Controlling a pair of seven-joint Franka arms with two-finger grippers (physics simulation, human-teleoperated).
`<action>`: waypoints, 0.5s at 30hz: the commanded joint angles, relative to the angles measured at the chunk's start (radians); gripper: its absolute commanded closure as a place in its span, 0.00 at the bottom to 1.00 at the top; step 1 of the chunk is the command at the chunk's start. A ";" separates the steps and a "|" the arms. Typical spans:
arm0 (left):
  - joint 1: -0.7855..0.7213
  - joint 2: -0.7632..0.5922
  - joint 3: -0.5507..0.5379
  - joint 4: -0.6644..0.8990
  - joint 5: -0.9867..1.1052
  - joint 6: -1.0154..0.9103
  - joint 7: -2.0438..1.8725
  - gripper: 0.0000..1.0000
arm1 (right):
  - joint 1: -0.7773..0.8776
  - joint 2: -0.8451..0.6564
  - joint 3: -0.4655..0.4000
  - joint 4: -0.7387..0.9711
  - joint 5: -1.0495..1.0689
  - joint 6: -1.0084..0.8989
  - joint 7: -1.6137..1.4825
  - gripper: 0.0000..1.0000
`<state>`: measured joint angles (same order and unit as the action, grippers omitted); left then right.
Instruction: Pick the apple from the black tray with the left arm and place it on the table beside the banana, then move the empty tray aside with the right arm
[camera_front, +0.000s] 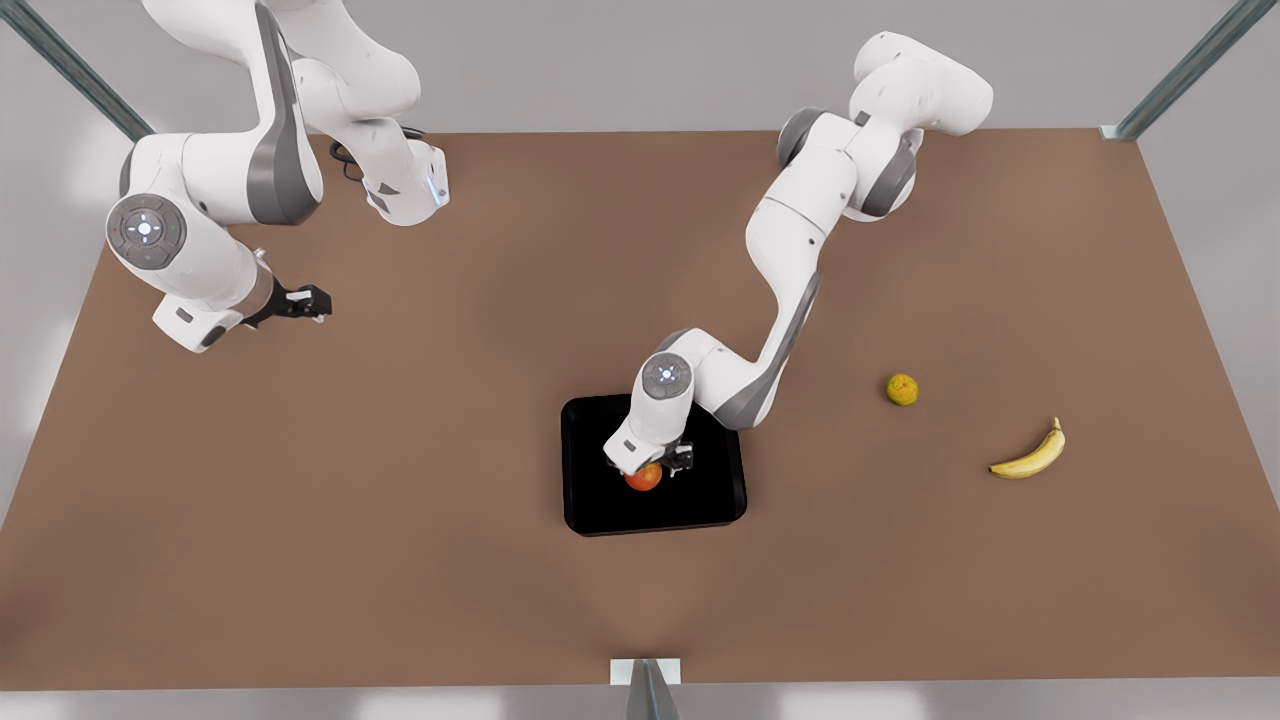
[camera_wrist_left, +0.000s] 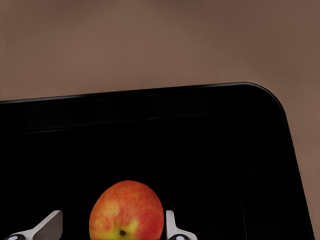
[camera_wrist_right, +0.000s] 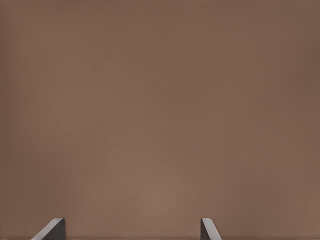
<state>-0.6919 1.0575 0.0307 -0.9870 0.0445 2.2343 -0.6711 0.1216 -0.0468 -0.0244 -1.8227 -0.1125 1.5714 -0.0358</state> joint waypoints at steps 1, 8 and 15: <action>0.000 0.002 0.000 0.001 0.008 0.011 -0.024 0.00 | -0.002 -0.001 0.000 0.000 0.001 0.006 -0.009 0.00; -0.005 0.029 0.002 -0.001 0.006 0.044 -0.025 0.00 | -0.002 0.005 0.001 0.000 -0.001 0.007 -0.009 0.00; -0.012 0.047 0.002 -0.007 0.008 0.041 -0.025 0.00 | 0.000 0.008 0.001 0.000 0.000 0.007 -0.009 0.00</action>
<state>-0.7042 1.1035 0.0322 -0.9945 0.0497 2.2718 -0.6832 0.1199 -0.0386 -0.0238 -1.8232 -0.1136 1.5781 -0.0406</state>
